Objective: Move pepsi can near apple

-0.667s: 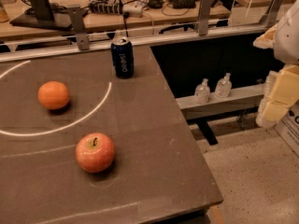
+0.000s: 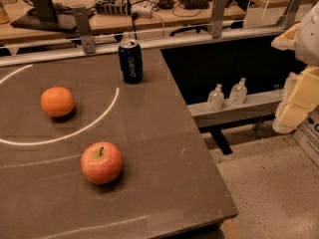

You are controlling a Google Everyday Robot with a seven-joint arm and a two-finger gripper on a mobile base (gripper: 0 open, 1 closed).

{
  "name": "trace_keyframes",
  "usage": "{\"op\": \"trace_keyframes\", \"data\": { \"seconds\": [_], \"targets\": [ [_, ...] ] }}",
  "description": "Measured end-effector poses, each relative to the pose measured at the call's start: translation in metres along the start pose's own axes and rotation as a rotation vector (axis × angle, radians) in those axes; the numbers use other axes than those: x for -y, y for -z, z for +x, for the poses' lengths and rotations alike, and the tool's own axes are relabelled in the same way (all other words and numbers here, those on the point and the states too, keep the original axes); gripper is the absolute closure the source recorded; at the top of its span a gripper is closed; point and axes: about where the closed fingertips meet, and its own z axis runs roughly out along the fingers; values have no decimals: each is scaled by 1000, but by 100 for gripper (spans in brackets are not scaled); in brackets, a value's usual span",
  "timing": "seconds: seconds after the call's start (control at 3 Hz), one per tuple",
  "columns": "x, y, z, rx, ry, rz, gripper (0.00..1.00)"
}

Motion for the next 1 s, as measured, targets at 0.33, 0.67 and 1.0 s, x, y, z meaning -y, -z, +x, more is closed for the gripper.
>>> {"op": "trace_keyframes", "data": {
  "seconds": [0.33,0.67,1.0],
  "targets": [
    [16,-8,9,123,-62,0,0],
    [23,-36,3,324,-149,-61,0],
    [17,-53,-25,538,-227,-124,0]
  ]
}}
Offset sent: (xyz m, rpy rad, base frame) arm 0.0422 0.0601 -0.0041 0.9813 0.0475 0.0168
